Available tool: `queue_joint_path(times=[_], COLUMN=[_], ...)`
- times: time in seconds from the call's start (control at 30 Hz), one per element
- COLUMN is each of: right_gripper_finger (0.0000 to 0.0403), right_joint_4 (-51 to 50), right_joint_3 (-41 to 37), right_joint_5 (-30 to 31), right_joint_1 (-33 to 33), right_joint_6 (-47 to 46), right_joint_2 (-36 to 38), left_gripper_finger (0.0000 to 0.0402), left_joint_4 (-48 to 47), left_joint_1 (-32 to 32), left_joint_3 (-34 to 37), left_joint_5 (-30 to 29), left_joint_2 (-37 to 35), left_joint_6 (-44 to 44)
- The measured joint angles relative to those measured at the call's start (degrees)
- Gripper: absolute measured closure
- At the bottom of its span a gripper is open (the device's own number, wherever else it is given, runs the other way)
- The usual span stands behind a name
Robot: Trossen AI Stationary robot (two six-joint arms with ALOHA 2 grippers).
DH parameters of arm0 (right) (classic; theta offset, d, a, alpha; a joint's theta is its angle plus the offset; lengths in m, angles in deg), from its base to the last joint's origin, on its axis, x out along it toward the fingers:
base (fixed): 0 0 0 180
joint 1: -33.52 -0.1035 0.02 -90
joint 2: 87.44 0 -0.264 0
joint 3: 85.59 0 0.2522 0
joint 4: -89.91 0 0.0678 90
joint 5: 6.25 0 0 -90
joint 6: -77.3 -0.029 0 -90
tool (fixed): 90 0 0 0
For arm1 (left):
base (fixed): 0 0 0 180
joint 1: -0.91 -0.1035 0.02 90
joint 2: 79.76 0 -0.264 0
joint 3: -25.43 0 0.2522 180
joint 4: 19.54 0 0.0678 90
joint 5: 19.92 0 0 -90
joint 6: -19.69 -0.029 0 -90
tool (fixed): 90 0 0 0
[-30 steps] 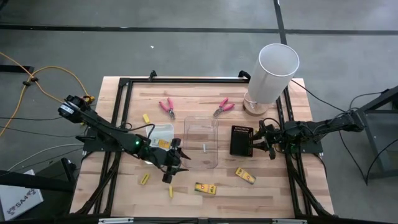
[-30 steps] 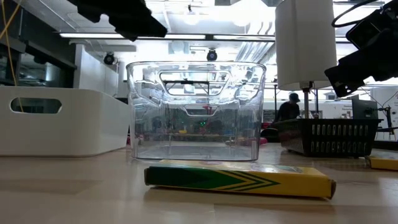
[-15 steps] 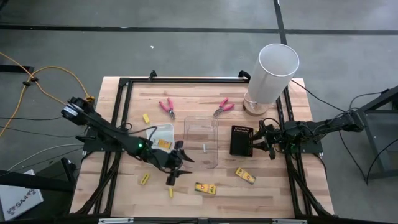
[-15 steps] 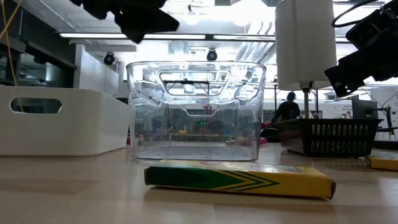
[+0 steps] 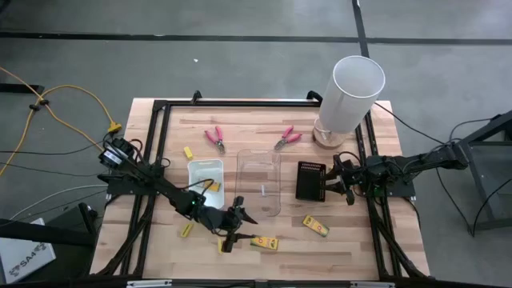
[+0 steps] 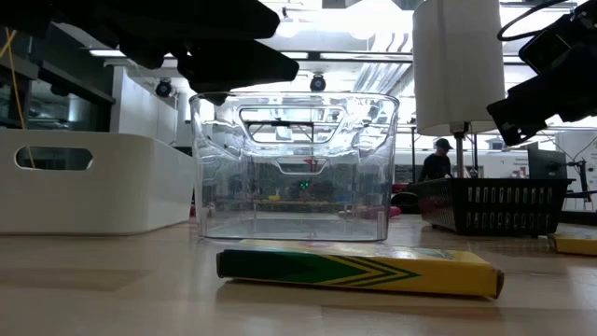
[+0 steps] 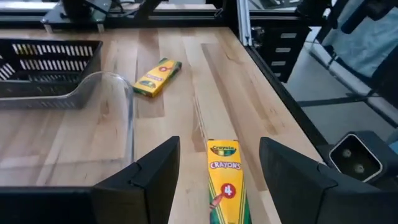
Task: Pick & Place School Supplies
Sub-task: Put the crayon box into the white bin
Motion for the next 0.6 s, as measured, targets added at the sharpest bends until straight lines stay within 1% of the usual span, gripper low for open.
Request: queue_joint_path(times=[0.27,0.43,0.6], right_gripper_finger=[0.0266,0.0266,0.0266], right_joint_4=[0.00,0.00,0.00], right_joint_3=[0.00,-0.02,0.00], right_joint_5=[0.00,0.00,0.00], right_joint_1=[0.01,0.02,0.01], right_joint_6=[0.00,-0.02,-0.01], right_joint_2=[-0.01,0.01,0.00], left_gripper_finger=[0.0190,0.0190,0.0190], left_joint_4=[0.52,0.34,0.88], left_joint_1=[3.08,5.75,7.16], left_joint_3=[-0.20,0.09,0.11], left_joint_5=[-5.57,-11.46,-15.94], left_joint_2=[1.73,2.13,2.10], left_joint_6=[-0.50,-6.66,-9.45])
